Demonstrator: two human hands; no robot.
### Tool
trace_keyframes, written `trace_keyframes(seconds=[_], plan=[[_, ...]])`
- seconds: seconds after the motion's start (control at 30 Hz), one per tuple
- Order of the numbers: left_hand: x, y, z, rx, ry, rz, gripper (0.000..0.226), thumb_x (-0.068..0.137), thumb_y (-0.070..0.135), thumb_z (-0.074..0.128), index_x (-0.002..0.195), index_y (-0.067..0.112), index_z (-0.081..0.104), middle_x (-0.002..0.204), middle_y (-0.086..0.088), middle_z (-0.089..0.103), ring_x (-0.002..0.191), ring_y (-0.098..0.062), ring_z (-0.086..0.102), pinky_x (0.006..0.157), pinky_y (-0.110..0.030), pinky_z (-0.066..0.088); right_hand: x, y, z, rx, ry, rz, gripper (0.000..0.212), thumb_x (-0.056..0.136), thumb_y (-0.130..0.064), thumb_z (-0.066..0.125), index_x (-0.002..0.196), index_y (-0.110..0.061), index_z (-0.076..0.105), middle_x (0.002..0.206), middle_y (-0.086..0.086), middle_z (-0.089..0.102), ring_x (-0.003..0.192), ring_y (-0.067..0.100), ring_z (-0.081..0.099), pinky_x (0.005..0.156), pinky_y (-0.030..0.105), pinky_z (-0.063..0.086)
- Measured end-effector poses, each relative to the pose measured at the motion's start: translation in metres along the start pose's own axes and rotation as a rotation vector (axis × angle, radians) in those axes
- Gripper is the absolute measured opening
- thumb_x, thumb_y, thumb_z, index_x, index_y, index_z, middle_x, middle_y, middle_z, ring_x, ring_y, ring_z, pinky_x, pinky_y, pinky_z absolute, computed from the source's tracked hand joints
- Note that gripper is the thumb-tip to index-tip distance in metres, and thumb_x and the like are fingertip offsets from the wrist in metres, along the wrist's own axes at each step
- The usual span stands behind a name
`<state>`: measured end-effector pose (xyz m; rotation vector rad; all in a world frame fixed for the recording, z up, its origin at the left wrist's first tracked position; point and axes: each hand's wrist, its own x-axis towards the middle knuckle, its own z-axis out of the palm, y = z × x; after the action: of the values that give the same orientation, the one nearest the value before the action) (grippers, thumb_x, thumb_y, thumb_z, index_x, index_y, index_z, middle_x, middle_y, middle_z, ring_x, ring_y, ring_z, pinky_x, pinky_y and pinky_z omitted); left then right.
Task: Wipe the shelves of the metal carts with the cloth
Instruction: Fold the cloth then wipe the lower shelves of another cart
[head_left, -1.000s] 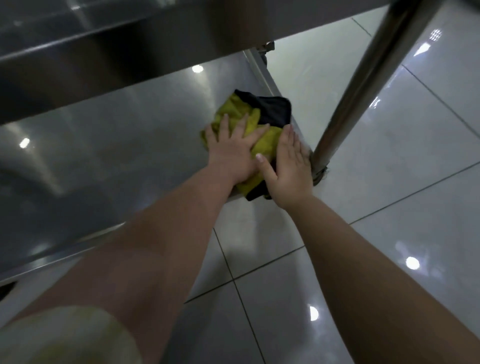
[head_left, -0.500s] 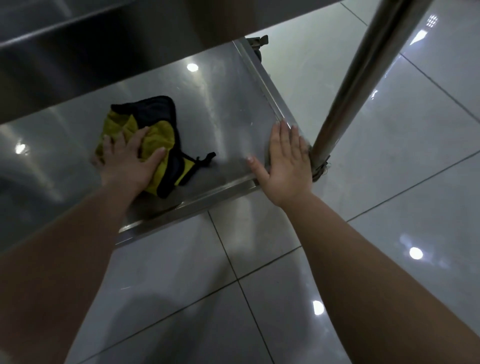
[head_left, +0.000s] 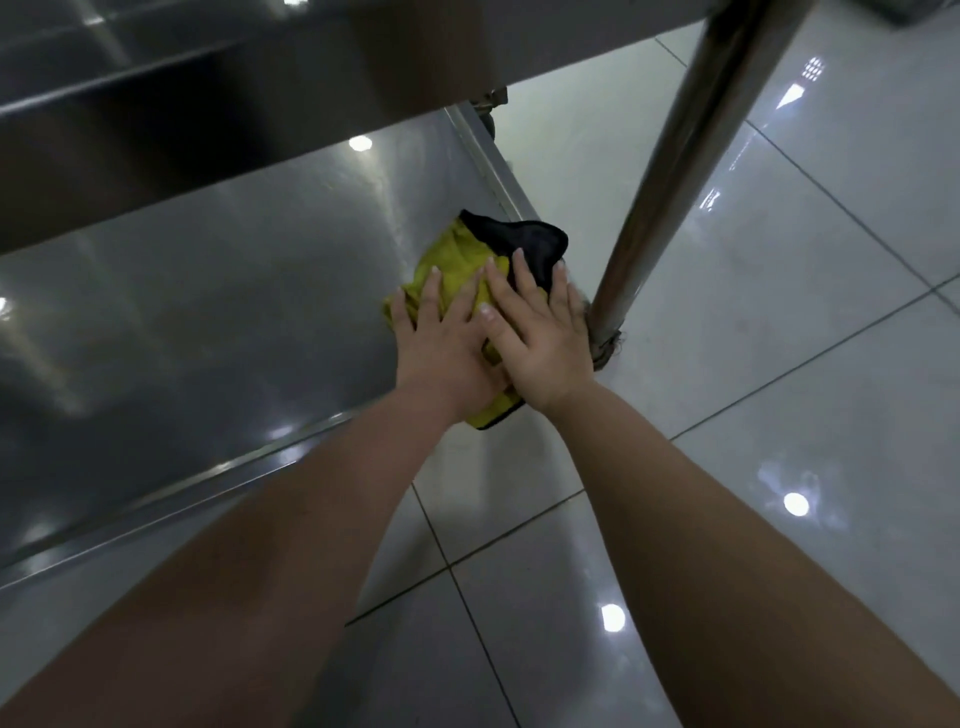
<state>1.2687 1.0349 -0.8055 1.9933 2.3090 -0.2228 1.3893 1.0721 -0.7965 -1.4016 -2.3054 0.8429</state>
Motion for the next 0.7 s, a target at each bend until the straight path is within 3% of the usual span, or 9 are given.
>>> trace_keyframes(seconds=[0.1,0.23,0.33,0.47,0.6,0.7], plan=[[-0.006,-0.028,-0.003,-0.116,0.045,0.018,0.083,0.073,0.081,0.01,0.149,0.049,0.013,0.162,0.005,0.012,0.149,-0.029,-0.004,0.115,-0.059,-0.005,0.005,0.0,0.0,0.071,-0.019,0.029,0.063,0.09,-0.069,0.014,0.15,-0.05,0.011,0.162,-0.016,-0.002,0.148,0.017,-0.018,0.101,0.015,-0.029],[-0.025,-0.115,-0.001,-0.172,0.055,-0.189,0.073,0.074,0.087,0.021,0.141,0.06,0.017,0.16,-0.003,0.022,0.148,-0.031,0.006,0.116,-0.057,0.003,0.01,-0.001,0.001,0.096,-0.031,0.058,0.07,0.084,-0.075,0.011,0.149,-0.052,0.007,0.162,-0.016,0.002,0.148,0.014,-0.017,0.108,0.022,-0.022],[-0.066,-0.202,0.008,-0.19,0.037,-0.396,0.078,0.071,0.087,0.023,0.144,0.057,0.019,0.16,-0.005,0.023,0.148,-0.032,0.009,0.116,-0.057,0.007,0.012,0.001,0.005,-0.058,-0.087,0.05,0.072,0.081,-0.08,0.011,0.148,-0.055,0.009,0.162,-0.018,0.006,0.147,0.018,-0.019,0.108,0.024,-0.023],[-0.148,-0.299,0.02,-0.201,0.067,-0.663,0.083,0.069,0.088,0.022,0.143,0.051,0.027,0.157,-0.006,0.029,0.145,-0.035,0.017,0.112,-0.062,0.013,0.011,0.0,0.013,-0.36,-0.087,0.059,0.079,0.076,-0.085,0.016,0.148,-0.053,0.015,0.162,-0.018,0.006,0.147,0.03,-0.016,0.114,0.038,-0.016],[-0.182,-0.331,0.029,-0.216,0.067,-0.821,0.085,0.067,0.09,0.018,0.142,0.051,0.026,0.157,-0.008,0.026,0.145,-0.036,0.017,0.112,-0.064,0.01,0.012,-0.002,0.016,-0.553,-0.09,0.059,0.079,0.079,-0.083,0.023,0.149,-0.051,0.01,0.163,-0.015,0.004,0.147,0.04,-0.012,0.118,0.051,-0.008],[-0.172,-0.319,0.031,-0.228,0.029,-0.879,0.086,0.067,0.088,0.015,0.146,0.053,0.02,0.16,-0.007,0.02,0.146,-0.036,0.009,0.112,-0.064,0.004,0.009,-0.009,0.017,-0.647,-0.086,0.101,0.076,0.082,-0.078,0.017,0.151,-0.048,0.008,0.163,-0.012,0.002,0.145,0.044,-0.014,0.116,0.058,-0.011]])
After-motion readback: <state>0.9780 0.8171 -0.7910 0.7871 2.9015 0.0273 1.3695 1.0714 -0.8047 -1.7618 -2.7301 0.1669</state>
